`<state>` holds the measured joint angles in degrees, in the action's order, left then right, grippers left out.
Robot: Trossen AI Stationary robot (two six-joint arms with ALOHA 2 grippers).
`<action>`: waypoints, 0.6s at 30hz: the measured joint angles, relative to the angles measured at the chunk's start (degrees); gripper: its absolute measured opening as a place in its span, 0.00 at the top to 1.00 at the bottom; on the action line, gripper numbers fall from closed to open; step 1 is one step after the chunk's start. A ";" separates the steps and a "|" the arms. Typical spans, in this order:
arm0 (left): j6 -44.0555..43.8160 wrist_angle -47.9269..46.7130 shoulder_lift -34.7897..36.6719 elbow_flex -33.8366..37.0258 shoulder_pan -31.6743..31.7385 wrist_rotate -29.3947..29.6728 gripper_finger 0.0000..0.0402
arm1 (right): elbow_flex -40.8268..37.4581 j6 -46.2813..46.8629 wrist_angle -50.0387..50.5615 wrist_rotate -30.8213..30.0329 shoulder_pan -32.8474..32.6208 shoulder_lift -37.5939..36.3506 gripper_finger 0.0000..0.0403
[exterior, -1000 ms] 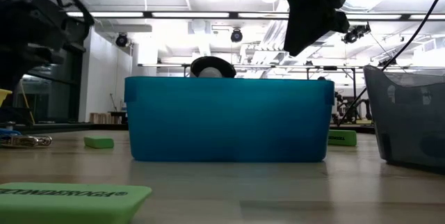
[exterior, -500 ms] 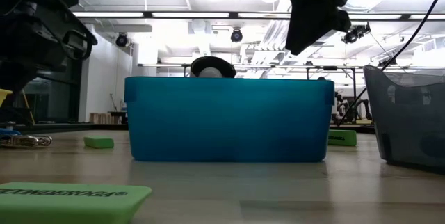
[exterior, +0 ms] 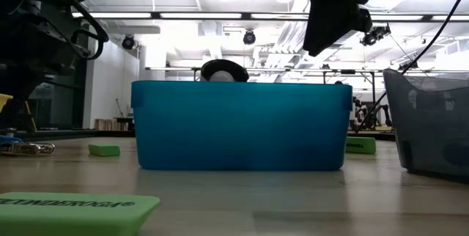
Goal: Pick & Place School Supplies
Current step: Put the blue hole puncher into the black bin
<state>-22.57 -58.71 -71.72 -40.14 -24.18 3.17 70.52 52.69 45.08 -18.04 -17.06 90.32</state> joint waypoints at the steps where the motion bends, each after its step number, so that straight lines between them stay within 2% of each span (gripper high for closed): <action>1: -0.03 0.49 0.00 0.00 0.00 0.00 0.69 | 0.00 0.00 0.00 0.00 0.00 0.00 0.79; 11: 0.04 2.42 -0.09 0.00 0.00 0.27 0.69 | 0.00 0.00 -0.07 0.00 0.00 0.00 0.79; 18: 0.28 4.36 -3.32 0.02 0.00 0.29 0.69 | 0.00 0.00 -0.23 0.00 -0.22 0.00 0.79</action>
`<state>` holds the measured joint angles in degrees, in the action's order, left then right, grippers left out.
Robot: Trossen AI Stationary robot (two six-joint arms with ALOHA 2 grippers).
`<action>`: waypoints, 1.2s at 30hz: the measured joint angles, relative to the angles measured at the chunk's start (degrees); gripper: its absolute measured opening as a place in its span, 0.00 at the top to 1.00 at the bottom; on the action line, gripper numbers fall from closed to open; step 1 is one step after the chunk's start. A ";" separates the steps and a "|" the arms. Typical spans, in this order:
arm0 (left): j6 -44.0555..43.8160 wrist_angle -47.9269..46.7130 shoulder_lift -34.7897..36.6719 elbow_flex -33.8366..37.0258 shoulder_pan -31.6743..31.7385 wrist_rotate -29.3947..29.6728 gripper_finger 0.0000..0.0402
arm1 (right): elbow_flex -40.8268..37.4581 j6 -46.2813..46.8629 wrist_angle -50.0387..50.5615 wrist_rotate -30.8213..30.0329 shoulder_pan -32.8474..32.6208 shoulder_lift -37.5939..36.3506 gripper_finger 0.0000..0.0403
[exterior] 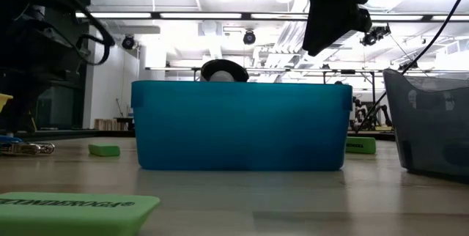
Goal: Pick & Place School Supplies
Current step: Put the blue hole puncher into the black bin
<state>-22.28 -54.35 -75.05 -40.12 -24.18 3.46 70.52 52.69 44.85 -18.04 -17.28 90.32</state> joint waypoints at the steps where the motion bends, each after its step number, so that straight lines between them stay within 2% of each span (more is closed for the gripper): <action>1: 0.00 -0.02 -0.74 0.00 0.00 0.00 0.69 | 0.00 0.00 -0.09 0.00 -0.03 0.00 0.79; 13: 0.00 0.00 -8.02 0.02 0.00 0.02 0.69 | 0.00 0.11 -0.17 0.04 -1.25 0.00 0.79; 27: 0.02 0.03 -8.70 -0.05 0.00 -0.02 0.69 | 0.00 1.25 -0.27 0.00 -1.90 0.00 0.79; 30: 0.02 0.10 -8.71 -0.05 0.00 -0.07 0.72 | 0.00 1.27 -0.27 0.00 -1.90 0.00 0.79; 36: -0.02 0.03 -8.74 -0.05 0.00 -0.18 0.87 | 0.00 1.27 -0.29 0.00 -1.90 0.00 0.79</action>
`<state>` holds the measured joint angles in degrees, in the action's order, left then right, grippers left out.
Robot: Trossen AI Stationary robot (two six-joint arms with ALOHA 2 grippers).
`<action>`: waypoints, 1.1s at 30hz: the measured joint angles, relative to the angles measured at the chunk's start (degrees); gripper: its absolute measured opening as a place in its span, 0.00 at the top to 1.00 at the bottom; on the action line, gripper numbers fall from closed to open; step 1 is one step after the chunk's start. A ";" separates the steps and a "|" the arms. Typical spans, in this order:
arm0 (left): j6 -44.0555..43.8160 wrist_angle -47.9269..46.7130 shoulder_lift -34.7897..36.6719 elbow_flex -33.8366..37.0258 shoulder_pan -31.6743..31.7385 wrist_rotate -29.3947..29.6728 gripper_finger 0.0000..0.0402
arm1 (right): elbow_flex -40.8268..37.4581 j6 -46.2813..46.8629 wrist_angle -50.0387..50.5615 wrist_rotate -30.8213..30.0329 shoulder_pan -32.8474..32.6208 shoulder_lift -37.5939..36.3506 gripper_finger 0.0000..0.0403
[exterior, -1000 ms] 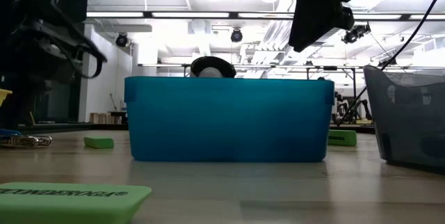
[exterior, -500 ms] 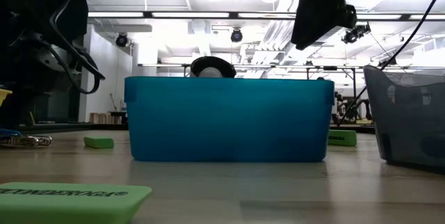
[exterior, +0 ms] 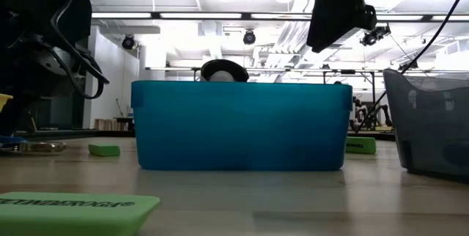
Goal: Pick & Place School Supplies
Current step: Put the blue hole puncher into the black bin
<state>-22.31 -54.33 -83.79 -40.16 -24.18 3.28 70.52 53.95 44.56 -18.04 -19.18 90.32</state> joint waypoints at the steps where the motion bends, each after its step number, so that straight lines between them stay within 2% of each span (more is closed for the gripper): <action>1: 0.00 -0.02 0.00 0.00 0.00 0.03 0.89 | 0.00 0.00 0.00 0.00 0.00 0.00 0.79; 4: -0.03 -0.07 0.00 0.00 0.00 0.07 0.91 | 0.00 0.00 0.00 0.00 0.00 0.00 0.79; 12: -1.11 -0.25 0.24 0.01 0.00 0.87 0.91 | 0.00 -0.01 0.00 0.00 0.00 0.00 0.79; 19: -2.93 -5.22 3.16 -1.17 0.04 5.35 0.91 | 0.00 0.00 -0.02 0.15 0.00 0.00 0.79; 25: -3.22 -11.22 7.27 -5.48 0.02 7.69 0.91 | 0.00 -0.02 -0.01 0.15 0.00 0.00 0.79; 33: 0.16 -13.51 9.81 -15.93 0.02 17.62 0.91 | 0.00 -0.01 -0.78 0.04 0.00 0.00 0.79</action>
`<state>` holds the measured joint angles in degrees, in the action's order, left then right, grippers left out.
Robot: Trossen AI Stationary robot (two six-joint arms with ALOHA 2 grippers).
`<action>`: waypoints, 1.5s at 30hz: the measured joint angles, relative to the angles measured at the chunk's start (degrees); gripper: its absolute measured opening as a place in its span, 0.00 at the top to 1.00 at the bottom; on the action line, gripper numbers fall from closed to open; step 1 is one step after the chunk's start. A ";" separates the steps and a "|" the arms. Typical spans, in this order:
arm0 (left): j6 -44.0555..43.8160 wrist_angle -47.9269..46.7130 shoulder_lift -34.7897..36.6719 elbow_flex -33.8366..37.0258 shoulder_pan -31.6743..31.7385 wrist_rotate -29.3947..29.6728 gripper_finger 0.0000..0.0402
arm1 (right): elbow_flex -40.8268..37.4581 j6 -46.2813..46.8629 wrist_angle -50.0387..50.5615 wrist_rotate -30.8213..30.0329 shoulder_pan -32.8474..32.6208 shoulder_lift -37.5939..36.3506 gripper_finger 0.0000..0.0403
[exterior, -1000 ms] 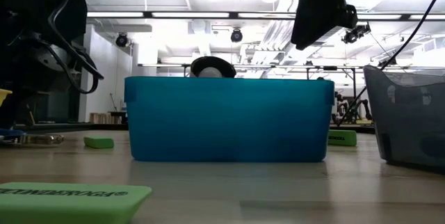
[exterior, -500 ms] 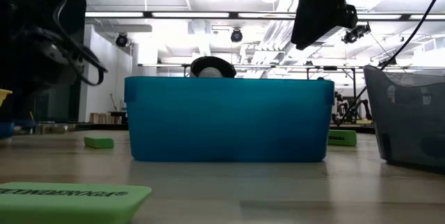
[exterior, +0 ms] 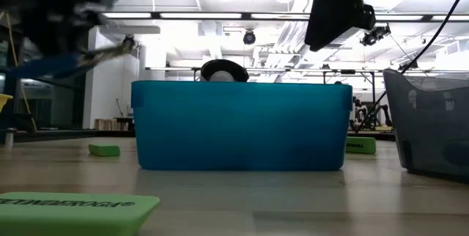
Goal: Pick & Place School Supplies
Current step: Put the blue hole puncher into the black bin
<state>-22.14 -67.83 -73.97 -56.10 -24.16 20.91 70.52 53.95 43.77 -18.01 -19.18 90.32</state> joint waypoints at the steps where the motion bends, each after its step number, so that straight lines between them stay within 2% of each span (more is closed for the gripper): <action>1: 0.62 0.26 0.00 -1.15 0.00 1.90 0.91 | 0.00 -0.02 -0.40 -0.02 0.00 0.00 0.79; 4: 1.78 2.83 0.00 -3.78 0.00 8.31 0.91 | 0.00 -1.10 -3.06 -0.06 0.00 0.00 0.79; 8: 4.95 10.73 0.00 -5.36 0.00 15.35 0.91 | 0.00 -6.26 -10.07 -0.06 0.00 0.00 0.79; 14: 12.88 28.17 0.00 -5.40 -0.08 23.31 0.91 | 0.00 -17.23 -22.12 -0.06 0.00 0.00 0.79; 19: 21.18 41.85 0.00 -5.40 -1.37 27.89 0.91 | 0.00 -24.67 -28.02 -0.08 0.00 0.00 0.79; 24: 29.76 54.14 0.00 -5.40 -2.77 28.92 0.91 | 0.00 -32.05 -33.03 -0.10 0.00 0.00 0.79; 27: 32.62 57.97 0.00 -5.40 -3.06 28.91 0.91 | 0.00 -36.13 -36.17 -0.10 0.00 0.00 0.79; 41: 38.22 65.81 -0.13 -5.40 -1.43 27.92 0.91 | 0.00 -49.43 -45.86 -0.11 0.00 0.00 0.81; 45: 39.03 67.32 -0.13 -5.40 -0.57 25.18 0.91 | 0.00 -51.09 -46.74 -0.08 0.00 0.00 0.81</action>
<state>16.88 -0.52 -74.11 -61.49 -24.73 46.09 70.52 2.86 -2.96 -18.09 -19.18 90.32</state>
